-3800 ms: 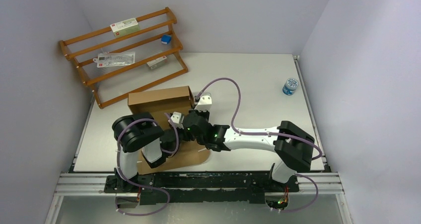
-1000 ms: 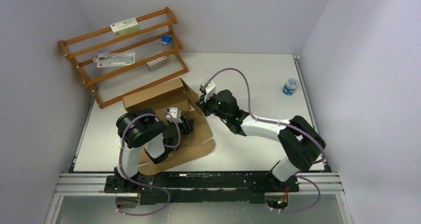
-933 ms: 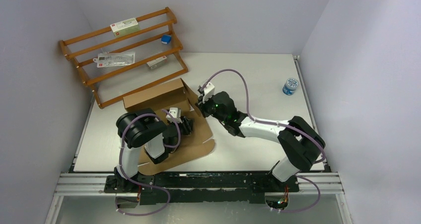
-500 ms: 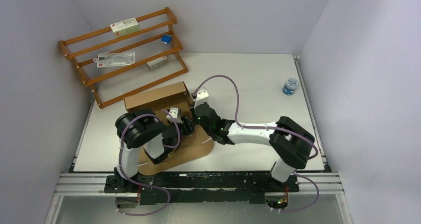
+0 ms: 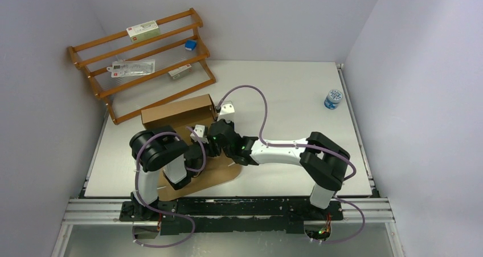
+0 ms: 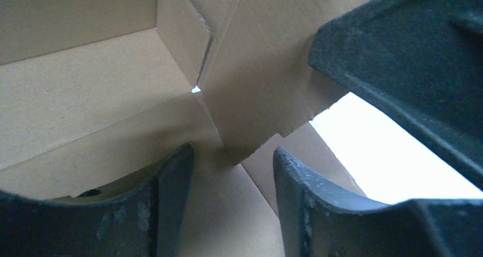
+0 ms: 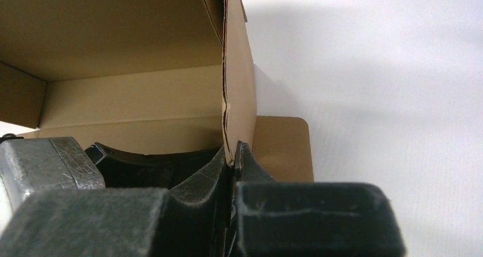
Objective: Fold the paper box
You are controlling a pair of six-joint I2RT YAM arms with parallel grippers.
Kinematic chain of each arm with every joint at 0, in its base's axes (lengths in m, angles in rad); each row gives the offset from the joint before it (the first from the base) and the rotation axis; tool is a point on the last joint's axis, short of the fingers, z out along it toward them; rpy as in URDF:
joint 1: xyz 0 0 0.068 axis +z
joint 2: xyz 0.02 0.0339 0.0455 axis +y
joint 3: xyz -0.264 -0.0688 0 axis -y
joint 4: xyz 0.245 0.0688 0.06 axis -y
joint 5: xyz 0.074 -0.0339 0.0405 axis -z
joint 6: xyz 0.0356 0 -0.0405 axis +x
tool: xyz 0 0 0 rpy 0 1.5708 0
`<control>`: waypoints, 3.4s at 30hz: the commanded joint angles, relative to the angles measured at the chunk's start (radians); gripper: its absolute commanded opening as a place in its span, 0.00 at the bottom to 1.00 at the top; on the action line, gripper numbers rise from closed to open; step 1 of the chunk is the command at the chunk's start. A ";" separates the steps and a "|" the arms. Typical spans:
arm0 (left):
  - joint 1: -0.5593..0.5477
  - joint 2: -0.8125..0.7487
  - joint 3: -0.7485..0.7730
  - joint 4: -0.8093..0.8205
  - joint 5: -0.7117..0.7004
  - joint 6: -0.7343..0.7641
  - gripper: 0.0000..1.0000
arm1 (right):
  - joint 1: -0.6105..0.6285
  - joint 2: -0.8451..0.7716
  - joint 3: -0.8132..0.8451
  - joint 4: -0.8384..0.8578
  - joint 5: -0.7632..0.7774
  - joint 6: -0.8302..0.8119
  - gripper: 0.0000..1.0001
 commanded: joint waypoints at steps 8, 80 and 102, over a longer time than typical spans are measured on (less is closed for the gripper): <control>-0.005 0.022 0.010 0.295 -0.096 0.024 0.46 | 0.042 0.041 0.066 -0.147 0.082 0.147 0.05; 0.038 0.011 -0.028 0.293 -0.006 -0.024 0.07 | -0.469 0.170 -0.114 0.770 -1.356 -0.533 0.84; 0.092 -0.063 -0.087 0.155 0.067 -0.090 0.25 | -0.433 0.414 0.045 0.919 -1.361 -0.526 0.77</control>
